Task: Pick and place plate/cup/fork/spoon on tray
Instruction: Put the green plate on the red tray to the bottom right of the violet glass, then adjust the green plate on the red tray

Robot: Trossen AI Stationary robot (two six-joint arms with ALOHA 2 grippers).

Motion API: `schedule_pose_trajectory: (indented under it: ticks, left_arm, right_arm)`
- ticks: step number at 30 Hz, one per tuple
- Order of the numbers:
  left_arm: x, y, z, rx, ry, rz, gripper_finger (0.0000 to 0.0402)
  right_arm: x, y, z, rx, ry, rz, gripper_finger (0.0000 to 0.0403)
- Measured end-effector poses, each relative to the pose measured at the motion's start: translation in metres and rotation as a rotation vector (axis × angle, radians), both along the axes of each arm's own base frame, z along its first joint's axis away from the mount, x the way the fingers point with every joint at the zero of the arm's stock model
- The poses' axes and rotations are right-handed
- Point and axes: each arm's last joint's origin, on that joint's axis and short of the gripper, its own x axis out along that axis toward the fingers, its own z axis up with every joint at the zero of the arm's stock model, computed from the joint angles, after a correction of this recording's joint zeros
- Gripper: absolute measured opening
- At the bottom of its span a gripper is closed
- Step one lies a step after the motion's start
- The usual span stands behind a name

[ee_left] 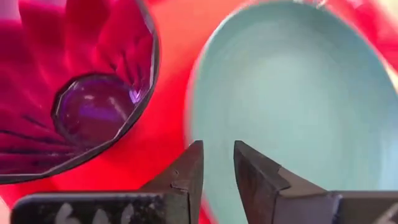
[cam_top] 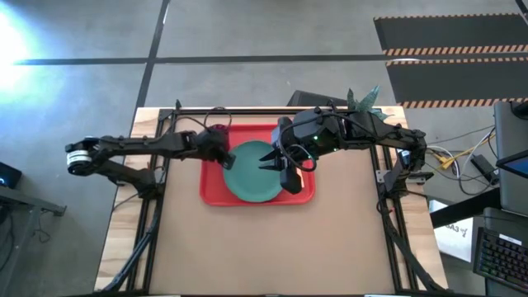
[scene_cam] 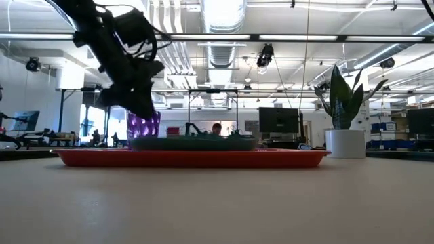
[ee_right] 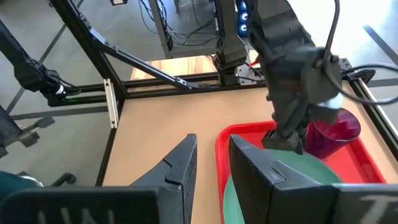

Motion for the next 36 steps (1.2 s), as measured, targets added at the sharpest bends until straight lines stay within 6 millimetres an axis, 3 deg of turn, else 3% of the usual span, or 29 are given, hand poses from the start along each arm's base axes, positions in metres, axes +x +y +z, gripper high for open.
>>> schedule_pose_trajectory:
  ticks: [10, 14, 18, 22, 30, 36]
  left_arm:
    - [-0.012, -0.007, 0.049, 0.022, -0.196, -0.079, 0.0079]
    - [-0.021, -0.014, 0.073, 0.061, -0.327, -0.139, 0.0079]
    - [-0.031, -0.025, 0.097, 0.125, -0.494, -0.212, 0.008]
    - [-0.044, -0.035, 0.115, 0.187, -0.613, -0.269, 0.008]
    - [-0.066, -0.046, 0.13, 0.27, -0.685, -0.343, 0.008]
    - [-0.079, -0.052, 0.137, 0.258, -0.748, -0.416, 0.008]
  right_arm:
    - [-0.001, 0.0, -0.001, -0.01, 0.012, 0.005, 0.0082]
    - [-0.009, -0.002, -0.014, -0.009, 0.174, -0.046, 0.0081]
    - [-0.011, -0.007, -0.048, -0.083, 0.473, -0.23, 0.0063]
    - [0.006, -0.006, -0.087, -0.1, 0.672, -0.277, 0.0017]
    - [0.044, -0.006, -0.176, -0.192, 0.947, -0.303, 0.0008]
    - [0.05, -0.027, -0.224, -0.225, 1.113, -0.353, 0.0008]
